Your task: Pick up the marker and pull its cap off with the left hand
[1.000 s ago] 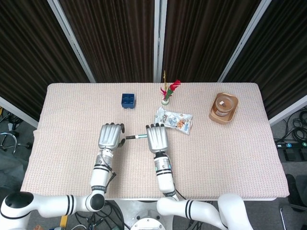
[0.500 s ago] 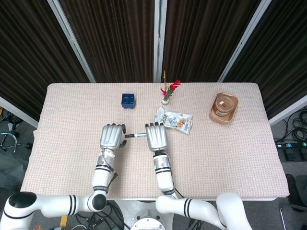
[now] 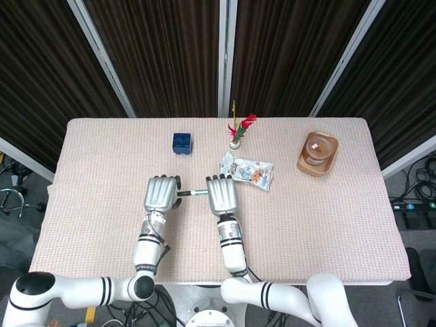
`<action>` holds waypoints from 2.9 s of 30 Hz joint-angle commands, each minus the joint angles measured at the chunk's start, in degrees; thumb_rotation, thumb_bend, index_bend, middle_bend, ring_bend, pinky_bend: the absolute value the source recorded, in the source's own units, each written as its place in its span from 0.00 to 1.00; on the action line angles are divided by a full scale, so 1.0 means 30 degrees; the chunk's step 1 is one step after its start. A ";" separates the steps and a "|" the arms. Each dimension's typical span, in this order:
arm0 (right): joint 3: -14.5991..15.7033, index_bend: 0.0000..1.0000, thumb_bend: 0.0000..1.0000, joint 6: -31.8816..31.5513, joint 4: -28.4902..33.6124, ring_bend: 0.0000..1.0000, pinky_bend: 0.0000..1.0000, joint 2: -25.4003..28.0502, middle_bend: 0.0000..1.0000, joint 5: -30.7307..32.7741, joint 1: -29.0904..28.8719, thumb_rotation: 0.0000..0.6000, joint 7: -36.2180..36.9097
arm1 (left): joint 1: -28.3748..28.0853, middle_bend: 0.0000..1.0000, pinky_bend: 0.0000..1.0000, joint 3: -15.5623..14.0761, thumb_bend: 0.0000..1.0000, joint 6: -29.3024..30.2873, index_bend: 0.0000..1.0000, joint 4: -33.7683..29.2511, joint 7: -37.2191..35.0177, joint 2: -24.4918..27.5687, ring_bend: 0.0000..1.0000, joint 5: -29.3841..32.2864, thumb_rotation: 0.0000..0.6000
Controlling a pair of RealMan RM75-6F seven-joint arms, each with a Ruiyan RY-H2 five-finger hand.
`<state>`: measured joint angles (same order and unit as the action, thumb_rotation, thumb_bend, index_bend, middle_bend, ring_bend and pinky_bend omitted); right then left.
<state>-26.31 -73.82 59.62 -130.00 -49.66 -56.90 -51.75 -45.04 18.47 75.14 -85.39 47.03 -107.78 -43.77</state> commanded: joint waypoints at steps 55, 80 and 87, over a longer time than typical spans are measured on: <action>0.3943 0.47 0.16 0.0065 0.2599 0.36 0.42 0.3354 0.52 -0.0674 0.5895 1.00 0.1616 | 0.3368 0.55 0.53 -0.2483 0.31 -0.2795 0.51 0.2850 -0.6027 0.0847 0.48 -0.0928 1.00; 1.0906 0.06 0.06 -1.1465 0.2569 0.00 0.00 1.1731 0.01 -1.3115 1.5534 1.00 1.4360 | 1.2647 0.12 0.09 -0.9249 0.06 0.8889 0.18 0.4324 -1.1945 0.5261 0.08 -1.2287 1.00; 1.0397 0.04 0.07 -1.1061 -0.2086 0.00 0.00 1.0155 0.00 -1.2619 1.7080 1.00 1.7224 | 1.4836 0.11 0.07 -0.8897 0.06 0.9665 0.17 0.7425 -1.4310 0.4859 0.08 -1.2261 1.00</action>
